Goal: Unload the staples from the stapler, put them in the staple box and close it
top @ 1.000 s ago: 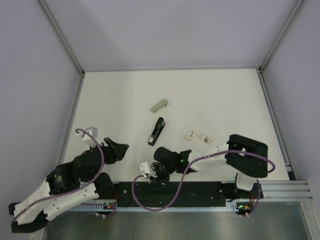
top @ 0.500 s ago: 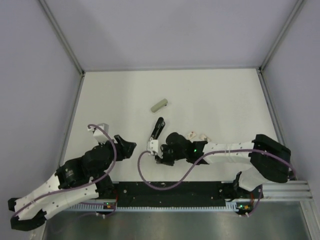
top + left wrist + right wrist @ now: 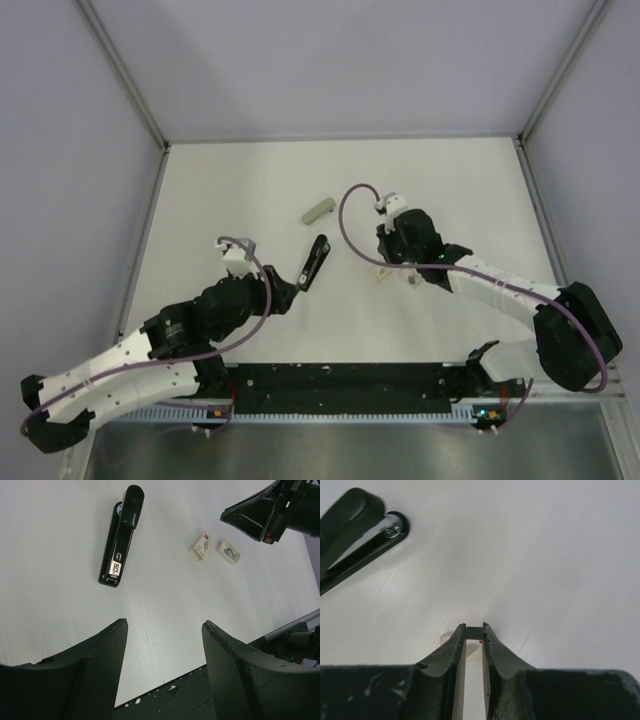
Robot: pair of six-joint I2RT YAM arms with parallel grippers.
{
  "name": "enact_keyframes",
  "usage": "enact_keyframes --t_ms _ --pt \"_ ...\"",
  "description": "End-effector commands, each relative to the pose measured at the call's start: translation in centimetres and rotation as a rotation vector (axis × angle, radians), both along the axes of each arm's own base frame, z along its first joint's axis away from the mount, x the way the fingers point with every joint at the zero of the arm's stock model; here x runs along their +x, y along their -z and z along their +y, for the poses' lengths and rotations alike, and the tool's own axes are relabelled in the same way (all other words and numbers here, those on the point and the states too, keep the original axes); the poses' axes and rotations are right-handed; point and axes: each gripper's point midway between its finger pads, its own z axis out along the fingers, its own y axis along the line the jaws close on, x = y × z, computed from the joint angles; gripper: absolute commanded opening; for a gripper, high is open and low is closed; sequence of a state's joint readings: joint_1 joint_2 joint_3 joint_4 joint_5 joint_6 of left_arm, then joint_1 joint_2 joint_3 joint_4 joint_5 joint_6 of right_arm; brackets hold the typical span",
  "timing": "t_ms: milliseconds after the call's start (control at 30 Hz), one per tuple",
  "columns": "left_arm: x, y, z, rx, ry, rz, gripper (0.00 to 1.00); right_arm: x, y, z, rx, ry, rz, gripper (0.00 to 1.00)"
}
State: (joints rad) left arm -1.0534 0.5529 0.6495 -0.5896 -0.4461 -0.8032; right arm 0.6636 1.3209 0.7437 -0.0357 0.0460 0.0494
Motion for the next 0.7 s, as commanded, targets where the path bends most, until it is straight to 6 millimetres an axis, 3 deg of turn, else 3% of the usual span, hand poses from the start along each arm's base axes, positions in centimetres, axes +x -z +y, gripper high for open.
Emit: enact_keyframes --t_ms 0,167,667 --pt "0.3 -1.6 -2.0 -0.050 0.062 -0.041 0.67 1.7 0.9 -4.4 0.034 0.231 0.049 0.14" --pt "0.3 -1.8 -2.7 -0.049 0.085 -0.042 0.67 1.7 2.7 -6.3 0.007 0.298 0.085 0.15" --pt "0.3 -1.8 -3.9 -0.045 0.130 -0.043 0.69 -0.5 4.0 -8.0 0.038 0.408 0.171 0.17"
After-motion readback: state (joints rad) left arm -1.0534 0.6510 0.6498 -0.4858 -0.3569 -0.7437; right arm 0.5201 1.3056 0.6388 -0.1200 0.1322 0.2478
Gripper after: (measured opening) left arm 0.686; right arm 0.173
